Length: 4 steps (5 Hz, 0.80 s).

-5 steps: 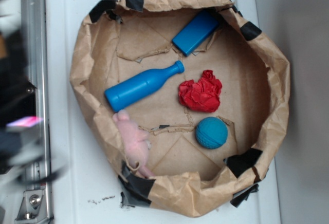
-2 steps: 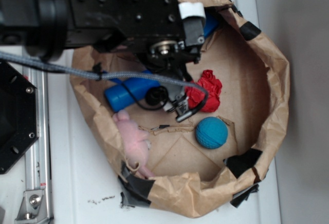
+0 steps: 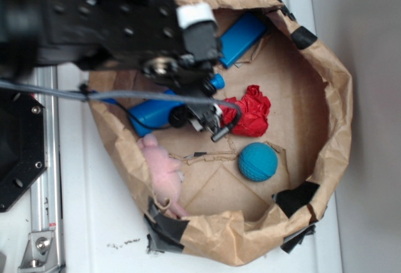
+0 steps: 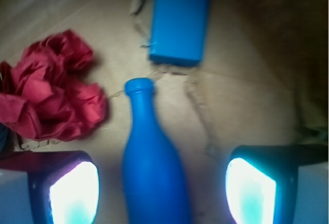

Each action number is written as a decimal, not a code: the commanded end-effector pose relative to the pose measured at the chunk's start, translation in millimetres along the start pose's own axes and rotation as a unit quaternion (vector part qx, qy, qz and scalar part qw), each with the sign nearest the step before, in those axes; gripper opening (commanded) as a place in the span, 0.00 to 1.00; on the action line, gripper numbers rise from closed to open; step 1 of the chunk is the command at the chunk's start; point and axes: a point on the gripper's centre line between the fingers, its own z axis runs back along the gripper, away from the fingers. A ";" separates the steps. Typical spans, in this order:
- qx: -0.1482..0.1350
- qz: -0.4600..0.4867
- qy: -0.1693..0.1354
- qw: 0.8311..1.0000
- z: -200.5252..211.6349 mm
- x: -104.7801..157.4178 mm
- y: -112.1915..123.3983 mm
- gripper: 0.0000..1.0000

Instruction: Grab the blue block.

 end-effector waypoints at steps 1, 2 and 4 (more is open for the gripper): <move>-0.048 0.009 -0.050 0.998 21.4 31.8 14.5 1.00; -0.039 0.011 -0.053 0.998 23.4 47.4 5.8 1.00; -0.037 -0.001 -0.056 0.998 14.8 67.4 -19.2 1.00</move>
